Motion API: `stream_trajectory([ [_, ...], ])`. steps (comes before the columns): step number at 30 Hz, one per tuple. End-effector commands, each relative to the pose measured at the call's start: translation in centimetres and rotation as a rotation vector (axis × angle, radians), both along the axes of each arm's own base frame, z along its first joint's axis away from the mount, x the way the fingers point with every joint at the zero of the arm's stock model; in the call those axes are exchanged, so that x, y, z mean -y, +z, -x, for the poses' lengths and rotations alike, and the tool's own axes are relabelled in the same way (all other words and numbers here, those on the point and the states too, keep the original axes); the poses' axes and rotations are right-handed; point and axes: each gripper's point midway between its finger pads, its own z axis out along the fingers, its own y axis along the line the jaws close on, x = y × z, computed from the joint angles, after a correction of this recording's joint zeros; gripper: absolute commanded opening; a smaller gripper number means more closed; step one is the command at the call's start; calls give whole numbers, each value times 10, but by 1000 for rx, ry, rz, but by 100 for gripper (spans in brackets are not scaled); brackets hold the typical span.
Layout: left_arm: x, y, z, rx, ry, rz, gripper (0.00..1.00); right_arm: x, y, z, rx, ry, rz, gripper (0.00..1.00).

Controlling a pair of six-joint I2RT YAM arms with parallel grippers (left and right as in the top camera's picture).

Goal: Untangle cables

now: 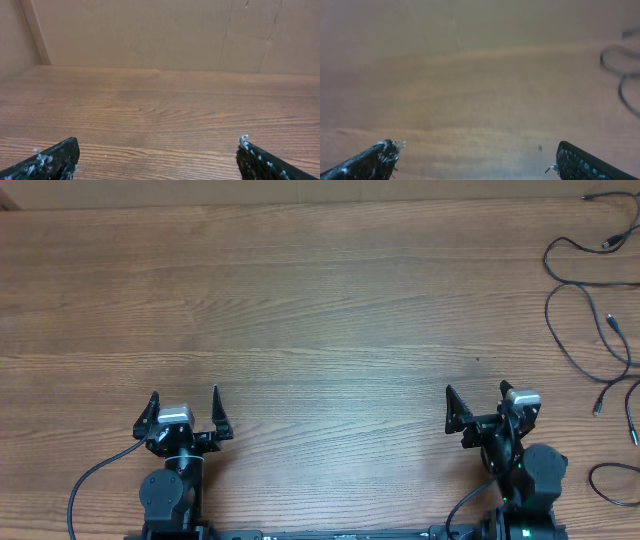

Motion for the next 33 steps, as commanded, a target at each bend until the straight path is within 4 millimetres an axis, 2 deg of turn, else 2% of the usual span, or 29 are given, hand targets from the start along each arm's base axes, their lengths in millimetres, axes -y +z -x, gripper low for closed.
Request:
stream_trajectory([
  [1,-3,1,0,8,13,9,100,-3,13,2,68,7,3,100],
  [10,-3,1,0,8,12,9,100,-6,36,8,168,13,9,100],
  [21,-3,1,0,9,12,9,100,0,34,7,172,-12,75,100],
  [33,-3,1,0,9,13,9,100,2,34,6,169,-27,73,100],
])
